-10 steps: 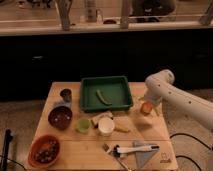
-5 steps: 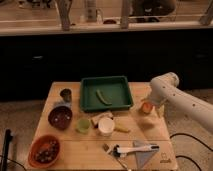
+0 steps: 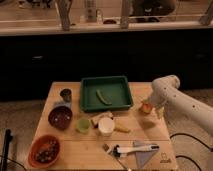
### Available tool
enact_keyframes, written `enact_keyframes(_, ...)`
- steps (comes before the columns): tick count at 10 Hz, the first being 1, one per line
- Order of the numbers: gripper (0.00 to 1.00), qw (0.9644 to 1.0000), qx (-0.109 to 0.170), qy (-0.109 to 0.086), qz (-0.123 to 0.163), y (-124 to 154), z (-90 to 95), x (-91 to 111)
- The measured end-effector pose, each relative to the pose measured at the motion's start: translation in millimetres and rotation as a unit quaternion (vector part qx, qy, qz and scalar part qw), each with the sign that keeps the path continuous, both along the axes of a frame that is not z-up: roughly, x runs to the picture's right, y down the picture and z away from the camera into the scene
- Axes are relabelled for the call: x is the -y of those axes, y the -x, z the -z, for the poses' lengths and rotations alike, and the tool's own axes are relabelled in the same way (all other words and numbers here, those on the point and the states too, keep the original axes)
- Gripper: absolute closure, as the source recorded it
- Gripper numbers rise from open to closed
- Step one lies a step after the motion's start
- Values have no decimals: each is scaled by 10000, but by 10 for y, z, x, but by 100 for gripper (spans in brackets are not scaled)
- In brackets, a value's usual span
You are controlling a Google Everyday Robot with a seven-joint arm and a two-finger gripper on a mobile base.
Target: Place apple in paper cup
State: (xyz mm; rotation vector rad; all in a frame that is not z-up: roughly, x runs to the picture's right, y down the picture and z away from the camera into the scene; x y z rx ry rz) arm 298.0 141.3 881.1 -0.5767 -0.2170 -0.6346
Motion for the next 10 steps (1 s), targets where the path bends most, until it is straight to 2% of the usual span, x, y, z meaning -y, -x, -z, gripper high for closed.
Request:
enact_keyframes(1,35,10000,49,15,56,27,-29,-9)
enact_keyframes(2,49,9999,98,25,94,33,-61,-16)
enact_keyframes(4,65,9998,133,39,149,4,-72,-32)
enact_keyframes(7,96,9993,244,-12,270,38,-59,21)
enact_keyframes(8,100,9992,279,-32,288,43,-30,46)
enact_keyframes(10,100,9987,370,-83,335,86,36,116)
